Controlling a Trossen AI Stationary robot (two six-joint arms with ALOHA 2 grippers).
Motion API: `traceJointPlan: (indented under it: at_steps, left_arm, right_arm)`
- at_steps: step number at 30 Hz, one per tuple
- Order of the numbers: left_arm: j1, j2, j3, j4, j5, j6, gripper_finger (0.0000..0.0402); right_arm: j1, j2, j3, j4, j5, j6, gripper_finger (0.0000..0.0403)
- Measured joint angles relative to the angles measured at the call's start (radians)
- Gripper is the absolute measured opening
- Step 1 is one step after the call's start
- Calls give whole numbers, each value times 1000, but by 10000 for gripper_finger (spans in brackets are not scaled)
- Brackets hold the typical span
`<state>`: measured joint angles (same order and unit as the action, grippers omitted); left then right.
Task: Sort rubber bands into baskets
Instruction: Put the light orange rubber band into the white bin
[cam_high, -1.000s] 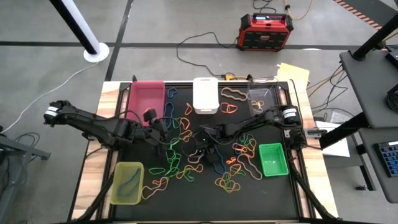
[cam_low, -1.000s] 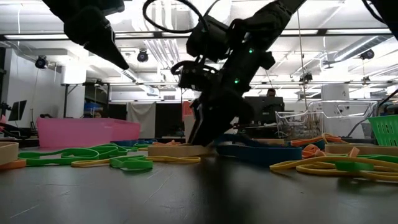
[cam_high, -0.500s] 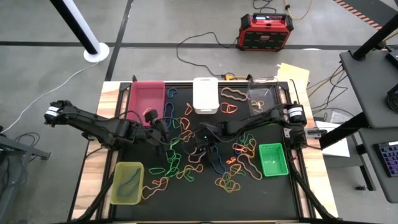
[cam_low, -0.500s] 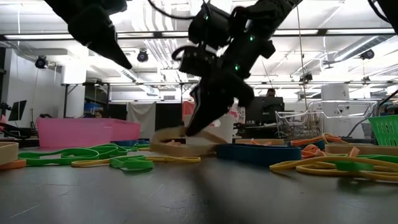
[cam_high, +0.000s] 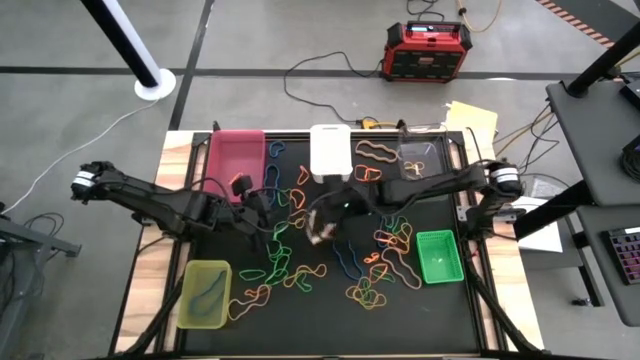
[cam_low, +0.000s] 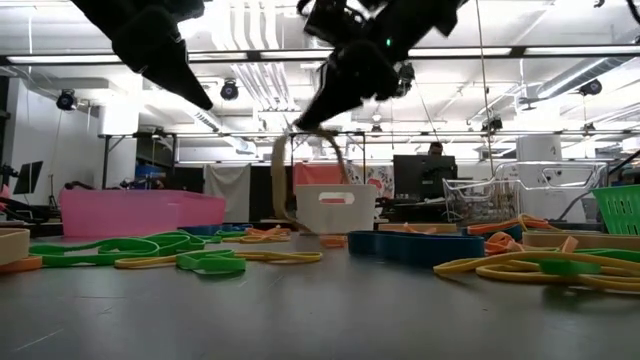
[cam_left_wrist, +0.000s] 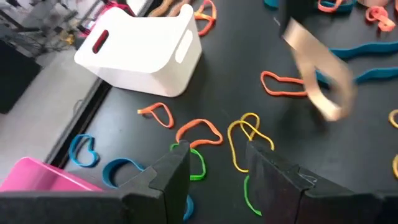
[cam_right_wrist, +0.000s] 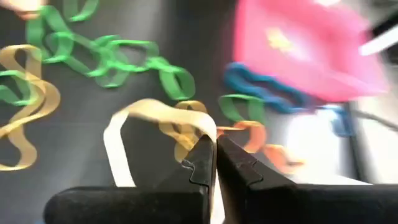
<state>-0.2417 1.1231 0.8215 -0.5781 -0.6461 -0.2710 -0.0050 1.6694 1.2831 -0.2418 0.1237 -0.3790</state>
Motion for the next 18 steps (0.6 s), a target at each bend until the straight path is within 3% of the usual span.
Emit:
traceJointPlan:
  at_steps: [8,18]
  left_arm:
    - [0,-24,0,-1,-88,4,141]
    - [4,-27,0,2,-202,57,141]
  right_arm:
    - [-134,-126,0,46,198,-49,9]
    - [-412,-52,0,231,157,2,9]
